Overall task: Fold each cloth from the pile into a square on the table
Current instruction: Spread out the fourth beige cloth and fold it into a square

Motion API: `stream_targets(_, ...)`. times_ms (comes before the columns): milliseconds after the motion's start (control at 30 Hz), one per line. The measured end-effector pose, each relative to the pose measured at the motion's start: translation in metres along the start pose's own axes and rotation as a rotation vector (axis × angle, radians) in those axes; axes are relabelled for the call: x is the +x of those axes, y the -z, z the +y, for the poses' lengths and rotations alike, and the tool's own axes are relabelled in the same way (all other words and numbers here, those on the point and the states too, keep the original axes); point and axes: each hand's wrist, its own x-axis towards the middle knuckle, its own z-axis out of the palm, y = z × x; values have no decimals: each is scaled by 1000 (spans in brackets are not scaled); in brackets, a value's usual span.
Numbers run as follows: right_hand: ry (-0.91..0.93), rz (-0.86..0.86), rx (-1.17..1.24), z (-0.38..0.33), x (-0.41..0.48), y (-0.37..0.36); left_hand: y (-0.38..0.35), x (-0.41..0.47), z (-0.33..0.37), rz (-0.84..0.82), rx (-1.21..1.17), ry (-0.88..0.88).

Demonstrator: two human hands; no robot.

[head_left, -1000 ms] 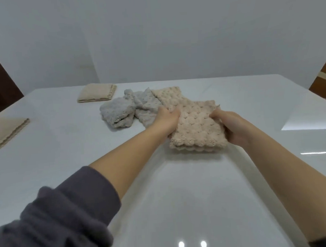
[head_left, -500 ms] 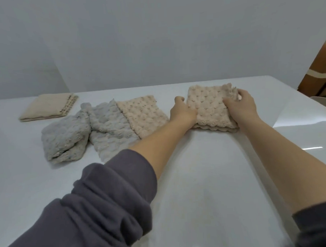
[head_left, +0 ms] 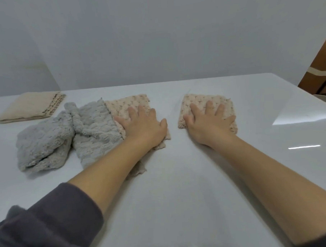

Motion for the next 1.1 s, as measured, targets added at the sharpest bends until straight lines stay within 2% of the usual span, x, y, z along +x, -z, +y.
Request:
stream_targets(133, 119, 58, -29, 15, 24, 0, -6, -2, -3, 43, -30, -40)
stream_targets(533, 304, 17, 18, 2, 132, 10, -12, 1, -2, 74, -33, -57)
stream_targets(667, 294, 9, -5, 0, 138, 10, -10, 2, -2, 69, -83, -59)
stream_targets(800, 295, 57, -53, -12, 123, 14, 0, -5, -7, 52, -316, -71)
stream_targets(900, 420, 118, 13, -36, 99, 17, 16, -11, -25, 171, -343, -118)
stream_targets(967, 522, 114, 117, -57, 79, 14, 25, -7, -48, 244, -224, -46)
stream_targets(1033, 577, 83, 245, -77, 58, 12, 32, 1, -70, 202, -189, 113)
stream_targets(1100, 557, 31, 356, -94, 40, 10, 35, 5, -86, 143, -231, 182)
